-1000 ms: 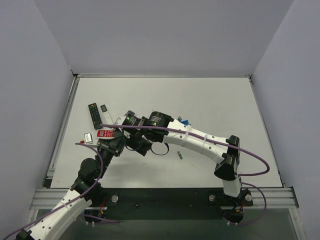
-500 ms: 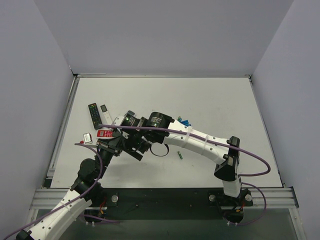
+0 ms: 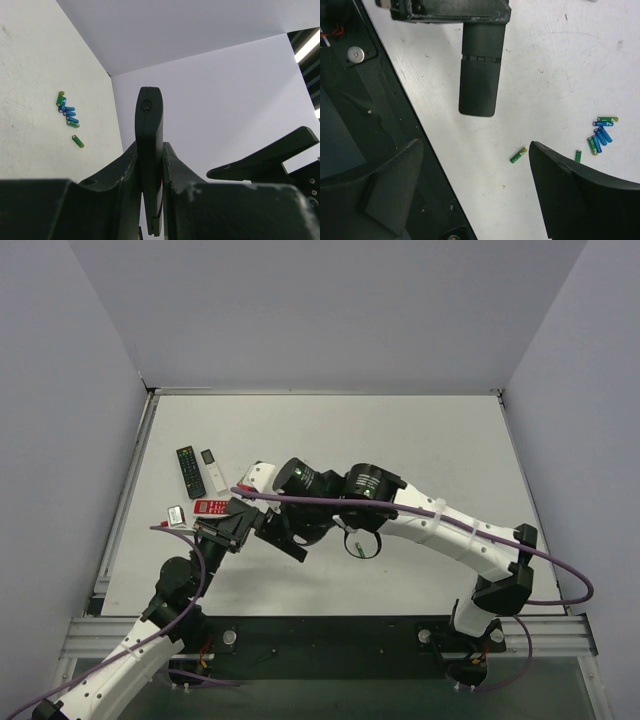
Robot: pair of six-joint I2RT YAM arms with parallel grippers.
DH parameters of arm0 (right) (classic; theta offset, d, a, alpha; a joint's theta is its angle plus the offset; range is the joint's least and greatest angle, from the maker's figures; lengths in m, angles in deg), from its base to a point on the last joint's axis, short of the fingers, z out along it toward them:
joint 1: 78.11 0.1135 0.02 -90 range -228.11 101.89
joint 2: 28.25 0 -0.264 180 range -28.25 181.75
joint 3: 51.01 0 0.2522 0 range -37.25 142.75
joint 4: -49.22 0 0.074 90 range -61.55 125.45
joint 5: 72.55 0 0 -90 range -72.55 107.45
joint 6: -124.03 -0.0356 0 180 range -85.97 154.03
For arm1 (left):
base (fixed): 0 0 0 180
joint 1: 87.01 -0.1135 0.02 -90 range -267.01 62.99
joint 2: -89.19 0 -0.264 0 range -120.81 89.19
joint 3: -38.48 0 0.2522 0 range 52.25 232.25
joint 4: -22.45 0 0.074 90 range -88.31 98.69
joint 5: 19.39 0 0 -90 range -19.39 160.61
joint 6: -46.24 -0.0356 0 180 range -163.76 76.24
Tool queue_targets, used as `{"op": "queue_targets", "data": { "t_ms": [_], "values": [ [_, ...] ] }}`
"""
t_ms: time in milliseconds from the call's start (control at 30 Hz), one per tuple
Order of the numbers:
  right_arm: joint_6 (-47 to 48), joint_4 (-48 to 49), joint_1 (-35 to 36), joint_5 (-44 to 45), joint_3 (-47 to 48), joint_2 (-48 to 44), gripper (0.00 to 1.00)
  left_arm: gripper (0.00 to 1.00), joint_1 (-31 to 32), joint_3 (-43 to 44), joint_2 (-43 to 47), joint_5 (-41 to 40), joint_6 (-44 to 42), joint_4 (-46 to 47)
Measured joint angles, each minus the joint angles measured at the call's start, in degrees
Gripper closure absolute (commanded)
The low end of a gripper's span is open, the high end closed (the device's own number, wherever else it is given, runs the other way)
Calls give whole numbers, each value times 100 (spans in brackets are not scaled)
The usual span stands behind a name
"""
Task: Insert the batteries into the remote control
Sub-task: Load the battery cover into the remote control.
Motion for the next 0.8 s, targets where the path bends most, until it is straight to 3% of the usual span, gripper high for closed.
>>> {"op": "queue_targets", "data": {
  "t_ms": [267, 533, 800],
  "values": [
    [570, 678, -4, -507, -1224, -1067, 23, 100, 0, 0, -402, 155, -63, 39],
    [1161, 1615, -50, -953, -2828, -2455, 24, 100, 0, 2, -1539, 560, -223, 544],
    [1665, 2247, -201, -1480, -3536, -3449, 25, 100, 0, 4, -2194, 1001, -205, 1121]
  ]
}}
